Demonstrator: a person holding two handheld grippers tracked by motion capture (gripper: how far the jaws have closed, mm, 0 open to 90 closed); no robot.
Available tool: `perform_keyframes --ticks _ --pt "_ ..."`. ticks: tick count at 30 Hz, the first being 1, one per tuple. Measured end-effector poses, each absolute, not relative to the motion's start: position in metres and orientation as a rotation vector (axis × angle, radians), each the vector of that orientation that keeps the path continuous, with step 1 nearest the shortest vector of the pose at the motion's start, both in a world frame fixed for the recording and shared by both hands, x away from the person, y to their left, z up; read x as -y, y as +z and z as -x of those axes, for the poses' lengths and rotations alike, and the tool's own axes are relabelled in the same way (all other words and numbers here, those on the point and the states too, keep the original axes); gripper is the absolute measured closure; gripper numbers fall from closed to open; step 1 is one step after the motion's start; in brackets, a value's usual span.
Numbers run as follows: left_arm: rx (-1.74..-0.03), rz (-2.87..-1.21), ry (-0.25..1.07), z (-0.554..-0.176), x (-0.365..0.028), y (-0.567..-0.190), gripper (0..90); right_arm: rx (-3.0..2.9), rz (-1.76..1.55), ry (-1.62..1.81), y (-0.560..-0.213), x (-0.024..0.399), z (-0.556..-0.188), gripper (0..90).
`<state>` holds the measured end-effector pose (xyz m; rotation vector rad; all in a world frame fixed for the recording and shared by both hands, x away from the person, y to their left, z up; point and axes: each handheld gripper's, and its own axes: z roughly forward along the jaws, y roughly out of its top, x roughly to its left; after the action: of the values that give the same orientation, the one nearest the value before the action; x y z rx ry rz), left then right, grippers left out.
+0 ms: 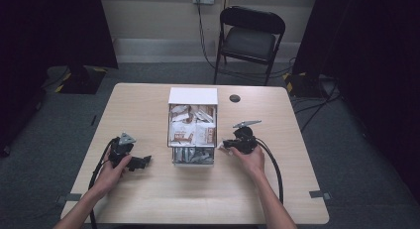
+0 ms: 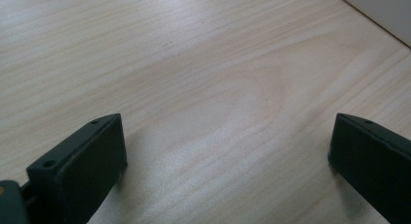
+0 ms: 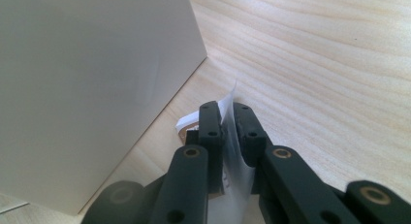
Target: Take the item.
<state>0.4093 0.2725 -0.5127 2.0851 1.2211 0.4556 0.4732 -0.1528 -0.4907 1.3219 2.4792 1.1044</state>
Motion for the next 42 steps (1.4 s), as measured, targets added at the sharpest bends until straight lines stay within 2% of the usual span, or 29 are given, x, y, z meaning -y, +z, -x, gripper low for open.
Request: perform_keyframes --ticks 8,9,10,18,20,23,24,25,26,29,33,42 --pt "-1.221 -2.085 0.456 -0.409 -0.273 -0.513 0.0 -2.451 -1.338 1.109 -0.49 0.156 -0.474 69.9" --pt "-1.221 -2.086 0.456 -0.409 -0.273 -0.513 0.0 -2.442 -1.34 1.114 -0.489 0.157 -0.474 66.7" --pt "-1.221 -2.085 0.456 -0.409 -0.273 -0.513 0.0 -2.429 -1.35 1.099 -0.489 0.158 -0.475 58.8" --pt "-1.221 -2.085 0.455 -0.409 -0.273 -0.513 0.0 -2.398 -1.369 1.1 -0.487 0.162 -0.475 47.6" --pt "-1.221 -2.085 0.456 -0.409 -0.273 -0.513 0.0 -2.37 -1.39 1.102 -0.483 0.163 -0.474 40.2" --pt "-1.221 -2.085 0.456 -0.409 -0.272 -0.513 0.0 -2.365 -1.398 1.105 -0.482 0.166 -0.473 35.9" --pt "-1.221 -2.086 0.456 -0.409 -0.273 -0.513 0.0 -2.345 -1.437 1.124 -0.479 0.17 -0.473 29.1" --pt "-1.221 -2.086 0.456 -0.409 -0.273 -0.513 0.0 -2.345 -1.437 1.124 -0.479 0.17 -0.473 29.1" --pt "-1.221 -2.085 0.456 -0.409 -0.273 -0.513 0.0 -2.305 -1.482 1.155 -0.473 0.173 -0.472 22.8" --pt "-1.221 -2.085 0.456 -0.409 -0.273 -0.513 0.0 -2.27 -1.471 1.158 -0.464 0.173 -0.468 21.1" --pt "-1.221 -2.085 0.456 -0.409 -0.272 -0.513 0.0 -2.242 -1.451 1.17 -0.445 0.183 -0.458 14.5" --pt "-1.221 -2.085 0.456 -0.409 -0.273 -0.513 0.0 -2.17 -1.454 1.156 -0.423 0.208 -0.428 14.7"
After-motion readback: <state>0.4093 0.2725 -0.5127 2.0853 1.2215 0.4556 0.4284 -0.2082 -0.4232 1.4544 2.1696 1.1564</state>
